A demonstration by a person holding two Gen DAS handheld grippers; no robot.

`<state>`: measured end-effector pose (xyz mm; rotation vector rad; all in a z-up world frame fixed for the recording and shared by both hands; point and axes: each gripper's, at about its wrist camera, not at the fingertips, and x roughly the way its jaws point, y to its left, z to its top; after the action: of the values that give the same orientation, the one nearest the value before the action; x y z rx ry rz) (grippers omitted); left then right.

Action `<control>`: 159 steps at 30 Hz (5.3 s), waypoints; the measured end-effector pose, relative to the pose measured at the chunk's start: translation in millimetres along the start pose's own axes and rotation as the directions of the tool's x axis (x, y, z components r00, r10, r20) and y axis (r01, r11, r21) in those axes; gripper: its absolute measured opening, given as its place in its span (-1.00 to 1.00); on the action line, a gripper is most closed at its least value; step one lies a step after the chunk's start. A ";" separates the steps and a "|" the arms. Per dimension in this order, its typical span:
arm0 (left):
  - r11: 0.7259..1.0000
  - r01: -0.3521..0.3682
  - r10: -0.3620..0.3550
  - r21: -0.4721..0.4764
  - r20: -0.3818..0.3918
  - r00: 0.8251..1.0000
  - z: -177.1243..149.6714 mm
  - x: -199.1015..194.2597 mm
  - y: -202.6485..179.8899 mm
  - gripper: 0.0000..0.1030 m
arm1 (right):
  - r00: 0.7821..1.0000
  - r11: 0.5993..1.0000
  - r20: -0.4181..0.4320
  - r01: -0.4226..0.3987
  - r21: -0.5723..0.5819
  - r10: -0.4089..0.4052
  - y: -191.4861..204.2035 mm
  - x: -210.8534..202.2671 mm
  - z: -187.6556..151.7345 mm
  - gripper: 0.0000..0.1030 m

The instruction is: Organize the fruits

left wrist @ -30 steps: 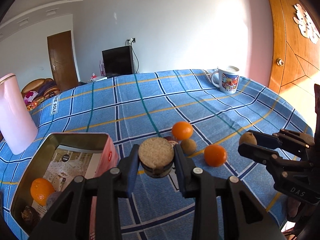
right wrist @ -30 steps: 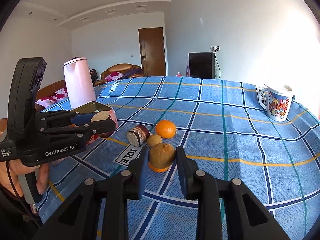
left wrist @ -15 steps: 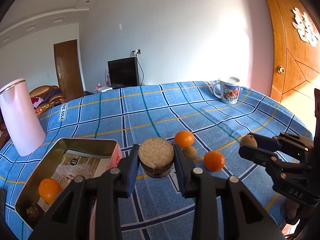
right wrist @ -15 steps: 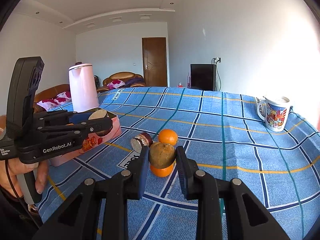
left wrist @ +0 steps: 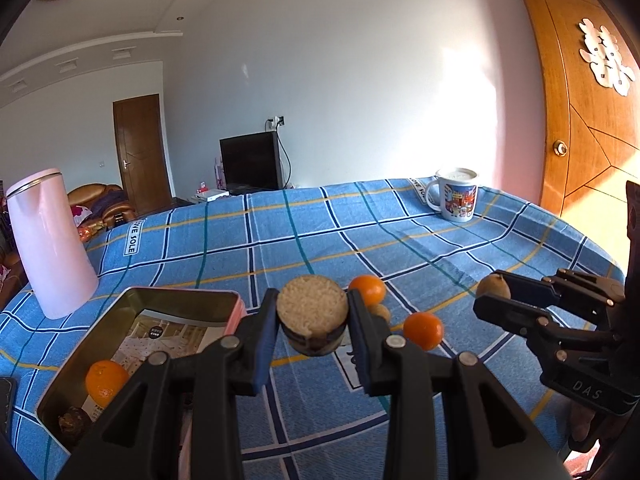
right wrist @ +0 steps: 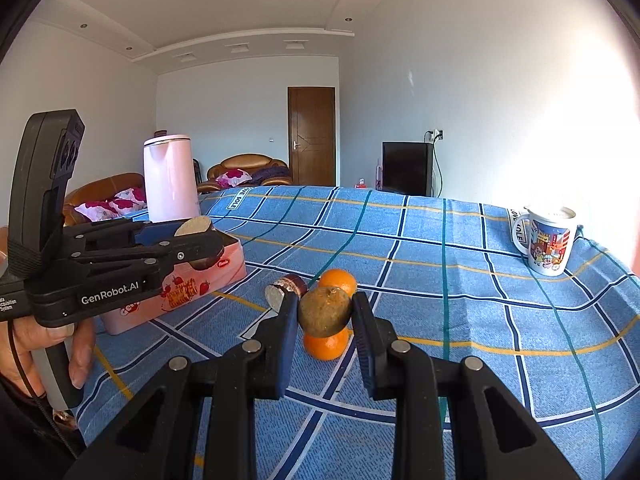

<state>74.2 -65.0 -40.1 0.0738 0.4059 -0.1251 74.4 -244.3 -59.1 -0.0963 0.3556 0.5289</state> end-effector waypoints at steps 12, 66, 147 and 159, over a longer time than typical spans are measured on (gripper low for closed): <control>1.000 -0.015 0.014 0.011 0.050 0.999 0.0 -10.3 -2.3 -0.33 | 0.999 1.000 0.053 -0.004 -0.027 0.006 3.5 -8.7 -2.0 -0.44; 0.946 -0.243 0.223 -0.216 -0.114 0.968 -43.3 -43.0 158.2 -0.33 | 0.906 0.894 -0.202 -0.408 -0.184 0.372 178.6 81.9 35.8 -0.44; 0.993 0.089 -0.110 -0.073 -0.380 0.918 4.4 113.4 -4.5 0.23 | 0.913 0.991 -0.408 0.068 0.113 -0.016 -34.2 103.5 19.3 -0.30; 0.992 0.069 -0.106 -0.110 -0.380 0.919 3.5 111.4 4.9 0.16 | 0.916 0.992 -0.400 0.060 0.113 -0.010 -33.7 102.9 20.0 -0.30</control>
<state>177.7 -72.3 -81.0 -0.0144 0.8102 -0.1806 180.5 -220.7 -77.1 -0.0910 0.7848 0.4483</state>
